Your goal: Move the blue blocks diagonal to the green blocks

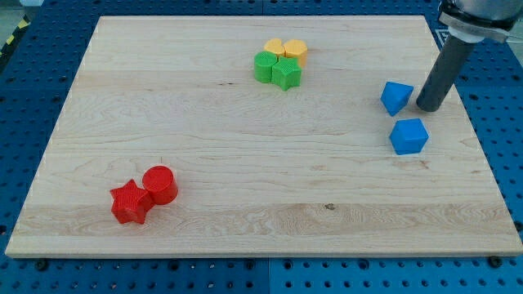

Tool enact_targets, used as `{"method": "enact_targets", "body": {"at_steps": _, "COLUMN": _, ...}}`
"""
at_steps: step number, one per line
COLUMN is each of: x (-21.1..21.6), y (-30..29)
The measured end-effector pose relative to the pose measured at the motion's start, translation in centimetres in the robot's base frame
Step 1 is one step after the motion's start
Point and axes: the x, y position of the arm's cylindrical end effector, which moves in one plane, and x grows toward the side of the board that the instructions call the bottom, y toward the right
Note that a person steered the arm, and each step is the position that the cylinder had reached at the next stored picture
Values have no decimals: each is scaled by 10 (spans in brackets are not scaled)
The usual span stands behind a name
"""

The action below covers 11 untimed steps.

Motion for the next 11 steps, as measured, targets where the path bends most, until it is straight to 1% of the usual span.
{"method": "enact_targets", "body": {"at_steps": 1, "x": -30, "y": -6}}
{"method": "enact_targets", "body": {"at_steps": 2, "x": -32, "y": -33}}
{"method": "enact_targets", "body": {"at_steps": 3, "x": 7, "y": -65}}
{"method": "enact_targets", "body": {"at_steps": 4, "x": 41, "y": -83}}
{"method": "enact_targets", "body": {"at_steps": 5, "x": 37, "y": -84}}
{"method": "enact_targets", "body": {"at_steps": 6, "x": 14, "y": -71}}
{"method": "enact_targets", "body": {"at_steps": 7, "x": 14, "y": -35}}
{"method": "enact_targets", "body": {"at_steps": 8, "x": 40, "y": -12}}
{"method": "enact_targets", "body": {"at_steps": 9, "x": 66, "y": -13}}
{"method": "enact_targets", "body": {"at_steps": 11, "x": 73, "y": -67}}
